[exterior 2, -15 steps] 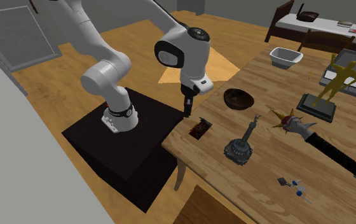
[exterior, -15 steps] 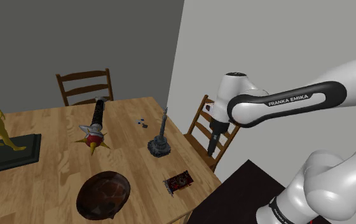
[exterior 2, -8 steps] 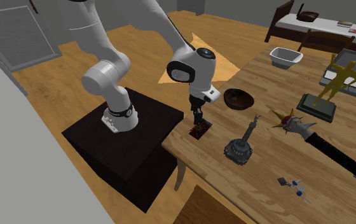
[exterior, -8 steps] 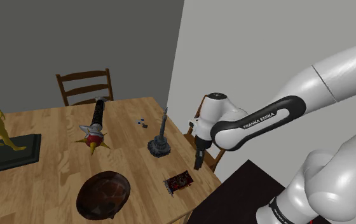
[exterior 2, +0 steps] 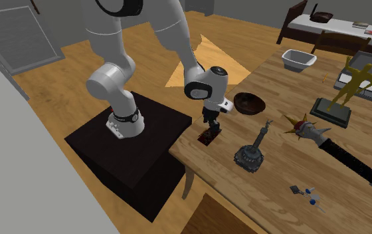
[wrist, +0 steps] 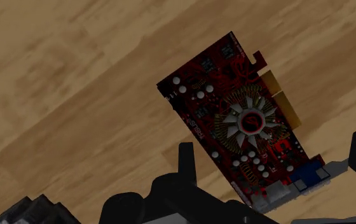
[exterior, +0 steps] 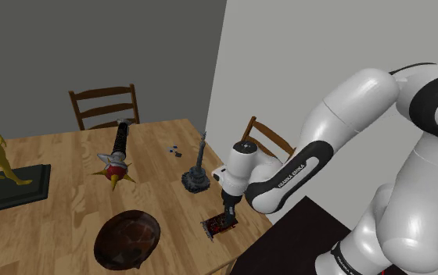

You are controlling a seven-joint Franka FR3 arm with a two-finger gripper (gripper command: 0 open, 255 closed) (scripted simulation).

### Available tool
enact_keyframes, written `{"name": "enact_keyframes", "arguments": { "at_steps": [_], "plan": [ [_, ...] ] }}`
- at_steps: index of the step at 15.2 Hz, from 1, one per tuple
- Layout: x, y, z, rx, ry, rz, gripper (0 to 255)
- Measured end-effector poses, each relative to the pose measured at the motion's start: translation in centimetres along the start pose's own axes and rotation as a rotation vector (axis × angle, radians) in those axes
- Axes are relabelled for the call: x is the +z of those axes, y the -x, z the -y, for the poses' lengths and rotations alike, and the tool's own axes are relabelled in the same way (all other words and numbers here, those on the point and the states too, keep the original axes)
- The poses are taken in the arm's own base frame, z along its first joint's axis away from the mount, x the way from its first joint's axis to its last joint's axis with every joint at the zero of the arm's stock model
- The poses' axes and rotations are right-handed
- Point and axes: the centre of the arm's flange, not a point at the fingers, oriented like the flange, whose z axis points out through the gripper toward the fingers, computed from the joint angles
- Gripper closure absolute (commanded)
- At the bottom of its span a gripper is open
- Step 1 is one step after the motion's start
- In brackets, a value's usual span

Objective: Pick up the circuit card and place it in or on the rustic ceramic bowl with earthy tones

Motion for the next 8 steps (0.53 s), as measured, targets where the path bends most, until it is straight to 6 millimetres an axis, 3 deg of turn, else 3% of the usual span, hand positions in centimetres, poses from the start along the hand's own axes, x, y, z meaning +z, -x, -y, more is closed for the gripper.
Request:
{"name": "enact_keyframes", "arguments": {
  "at_steps": [8],
  "plan": [
    [3.9,-0.3,0.2,-0.014,0.003,-0.002,0]
  ]
}}
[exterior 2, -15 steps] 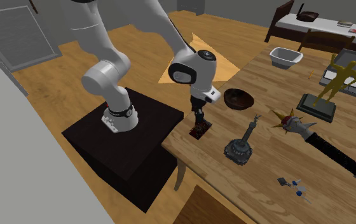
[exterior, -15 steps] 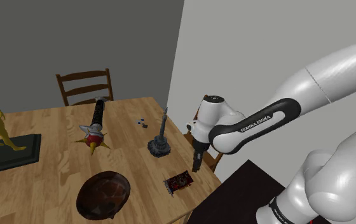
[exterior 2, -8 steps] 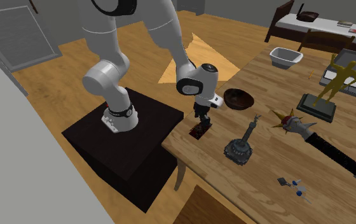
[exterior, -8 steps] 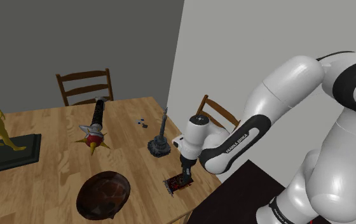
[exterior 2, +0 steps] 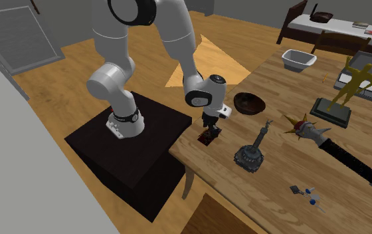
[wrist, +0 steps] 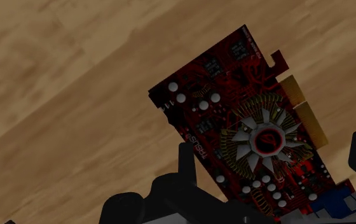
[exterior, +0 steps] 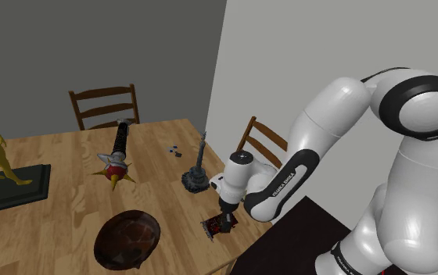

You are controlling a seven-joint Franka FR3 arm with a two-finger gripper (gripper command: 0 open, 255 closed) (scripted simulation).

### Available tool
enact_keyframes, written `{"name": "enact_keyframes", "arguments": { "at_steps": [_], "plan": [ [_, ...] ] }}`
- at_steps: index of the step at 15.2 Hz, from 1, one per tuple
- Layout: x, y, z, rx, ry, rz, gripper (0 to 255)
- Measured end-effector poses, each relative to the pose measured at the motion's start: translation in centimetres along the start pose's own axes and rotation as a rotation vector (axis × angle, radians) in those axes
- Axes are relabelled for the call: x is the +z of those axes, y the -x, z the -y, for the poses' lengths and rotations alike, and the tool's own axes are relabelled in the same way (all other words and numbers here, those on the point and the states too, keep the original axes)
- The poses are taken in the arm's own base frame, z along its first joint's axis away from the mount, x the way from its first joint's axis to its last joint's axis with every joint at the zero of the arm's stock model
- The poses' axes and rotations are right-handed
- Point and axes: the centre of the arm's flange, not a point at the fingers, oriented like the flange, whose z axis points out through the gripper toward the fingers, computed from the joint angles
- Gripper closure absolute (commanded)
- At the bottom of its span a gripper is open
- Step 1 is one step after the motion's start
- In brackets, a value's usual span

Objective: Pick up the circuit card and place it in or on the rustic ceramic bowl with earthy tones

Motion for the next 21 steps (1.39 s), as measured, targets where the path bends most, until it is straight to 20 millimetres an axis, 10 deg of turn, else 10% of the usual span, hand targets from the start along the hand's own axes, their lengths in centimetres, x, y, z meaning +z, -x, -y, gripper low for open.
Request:
{"name": "enact_keyframes", "arguments": {
  "at_steps": [5,6,21],
  "plan": [
    [0.2,0.0,0.0,0.000,0.000,0.000,0],
    [0.2,0.0,0.0,0.000,0.000,0.000,255],
    [-1.9,0.1,-0.1,0.000,0.000,-0.001,255]
  ]
}}
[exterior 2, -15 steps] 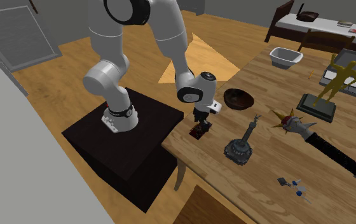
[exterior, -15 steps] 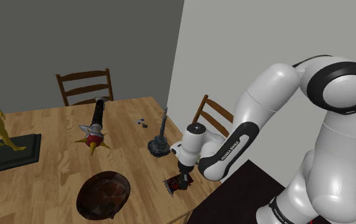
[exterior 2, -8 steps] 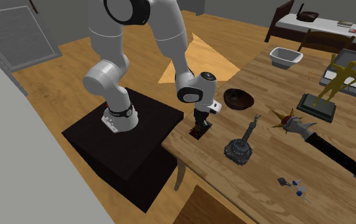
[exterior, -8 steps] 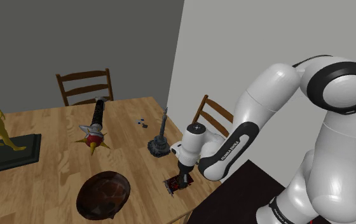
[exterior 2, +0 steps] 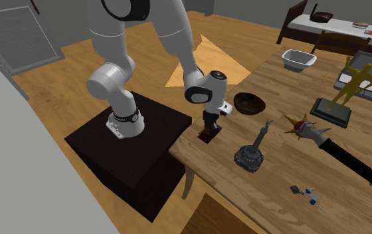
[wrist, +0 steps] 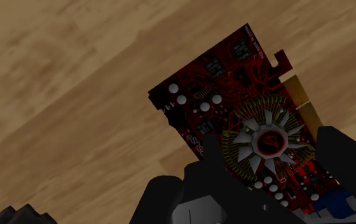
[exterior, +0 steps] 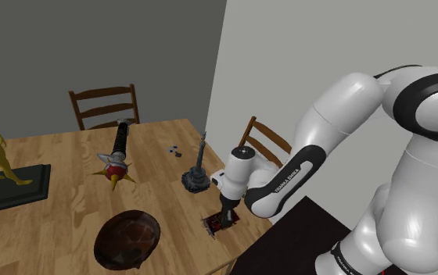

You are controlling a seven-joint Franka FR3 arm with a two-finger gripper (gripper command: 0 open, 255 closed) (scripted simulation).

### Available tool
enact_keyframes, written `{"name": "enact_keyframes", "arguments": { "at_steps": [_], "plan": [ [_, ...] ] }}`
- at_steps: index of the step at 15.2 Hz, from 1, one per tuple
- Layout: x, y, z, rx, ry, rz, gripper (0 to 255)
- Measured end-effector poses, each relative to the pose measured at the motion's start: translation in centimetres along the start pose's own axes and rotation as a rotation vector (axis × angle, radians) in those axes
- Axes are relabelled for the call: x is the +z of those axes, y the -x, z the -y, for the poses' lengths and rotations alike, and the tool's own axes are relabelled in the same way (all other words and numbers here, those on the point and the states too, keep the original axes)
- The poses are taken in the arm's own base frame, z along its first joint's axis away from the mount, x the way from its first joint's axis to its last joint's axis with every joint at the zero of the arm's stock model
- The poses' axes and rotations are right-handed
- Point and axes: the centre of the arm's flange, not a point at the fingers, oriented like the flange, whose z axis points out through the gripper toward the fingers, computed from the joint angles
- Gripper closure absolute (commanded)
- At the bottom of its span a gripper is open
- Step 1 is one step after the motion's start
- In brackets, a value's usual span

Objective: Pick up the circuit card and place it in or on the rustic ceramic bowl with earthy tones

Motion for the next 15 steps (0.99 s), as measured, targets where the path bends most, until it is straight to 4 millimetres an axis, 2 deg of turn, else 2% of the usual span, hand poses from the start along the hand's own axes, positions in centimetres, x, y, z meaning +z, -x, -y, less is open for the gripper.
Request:
{"name": "enact_keyframes", "arguments": {
  "at_steps": [15],
  "plan": [
    [-8.0,0.2,0.0,0.000,0.000,0.000,255]
  ]
}}
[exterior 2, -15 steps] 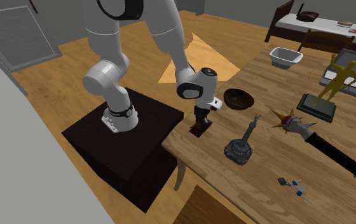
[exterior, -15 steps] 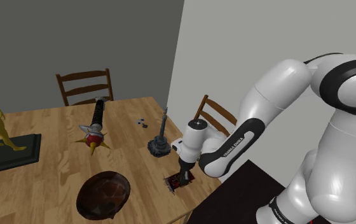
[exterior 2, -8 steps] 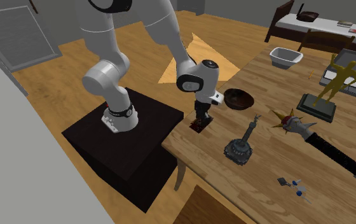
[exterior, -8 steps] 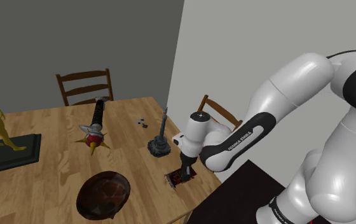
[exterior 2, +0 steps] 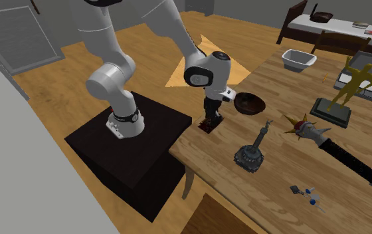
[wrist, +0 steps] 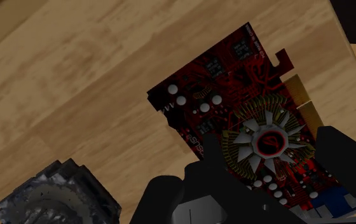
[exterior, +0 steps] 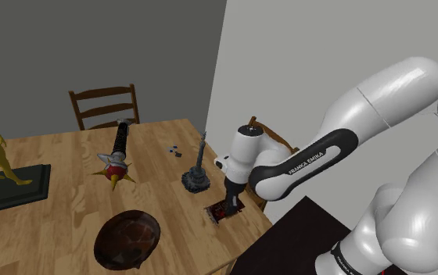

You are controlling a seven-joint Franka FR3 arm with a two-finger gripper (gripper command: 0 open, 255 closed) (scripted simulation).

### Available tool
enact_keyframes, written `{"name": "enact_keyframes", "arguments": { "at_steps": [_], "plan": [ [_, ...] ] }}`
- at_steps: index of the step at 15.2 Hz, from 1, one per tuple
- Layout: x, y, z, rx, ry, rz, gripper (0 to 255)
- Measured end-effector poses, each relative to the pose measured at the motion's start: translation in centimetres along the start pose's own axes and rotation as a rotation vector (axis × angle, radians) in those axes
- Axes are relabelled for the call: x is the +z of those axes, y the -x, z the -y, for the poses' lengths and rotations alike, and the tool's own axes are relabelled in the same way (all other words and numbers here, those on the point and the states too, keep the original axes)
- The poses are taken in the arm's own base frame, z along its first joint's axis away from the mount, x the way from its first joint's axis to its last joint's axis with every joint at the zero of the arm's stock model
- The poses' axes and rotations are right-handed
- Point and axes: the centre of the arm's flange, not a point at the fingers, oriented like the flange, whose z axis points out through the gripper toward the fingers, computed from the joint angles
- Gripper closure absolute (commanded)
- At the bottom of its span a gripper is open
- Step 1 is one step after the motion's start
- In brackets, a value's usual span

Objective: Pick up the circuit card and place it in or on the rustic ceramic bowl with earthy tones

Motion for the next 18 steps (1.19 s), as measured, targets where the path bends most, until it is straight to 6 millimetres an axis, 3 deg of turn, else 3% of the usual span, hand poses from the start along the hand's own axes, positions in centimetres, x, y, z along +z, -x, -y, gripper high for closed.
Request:
{"name": "enact_keyframes", "arguments": {
  "at_steps": [13,16,18],
  "plan": [
    [-6.6,0.1,0.0,0.000,0.000,0.000,255],
    [-7.0,-2.2,0.8,-0.001,0.000,0.001,255],
    [-7.1,-4.8,1.6,-0.001,0.000,0.000,255]
  ]
}}
